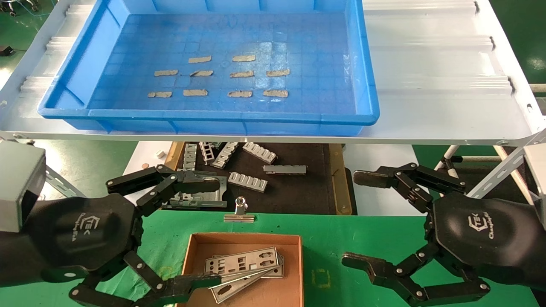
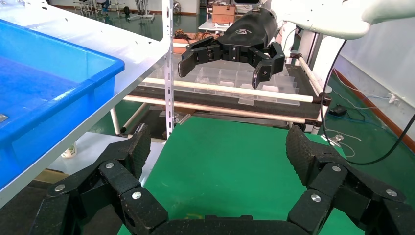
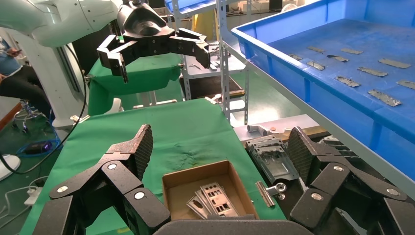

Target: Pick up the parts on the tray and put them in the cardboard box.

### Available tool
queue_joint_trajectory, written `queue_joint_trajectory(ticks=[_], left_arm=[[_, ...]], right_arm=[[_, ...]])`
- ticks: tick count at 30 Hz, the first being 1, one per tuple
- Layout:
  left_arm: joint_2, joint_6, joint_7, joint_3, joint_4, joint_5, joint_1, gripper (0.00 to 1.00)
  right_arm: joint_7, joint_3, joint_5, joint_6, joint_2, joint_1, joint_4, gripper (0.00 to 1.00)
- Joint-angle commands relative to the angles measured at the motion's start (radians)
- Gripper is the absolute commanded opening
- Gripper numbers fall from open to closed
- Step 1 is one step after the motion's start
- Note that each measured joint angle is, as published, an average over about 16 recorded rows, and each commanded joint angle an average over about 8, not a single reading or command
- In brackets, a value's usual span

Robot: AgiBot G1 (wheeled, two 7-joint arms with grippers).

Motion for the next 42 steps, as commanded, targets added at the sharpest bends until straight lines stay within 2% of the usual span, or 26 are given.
queue_joint_trajectory(ticks=[1,42], left_arm=[[0.000,0.000,0.000,0.000,0.000,0.000,0.000,1.00],[0.000,0.000,0.000,0.000,0.000,0.000,0.000,1.00]], right_arm=[[0.000,0.000,0.000,0.000,0.000,0.000,0.000,1.00],[0.000,0.000,0.000,0.000,0.000,0.000,0.000,1.00]])
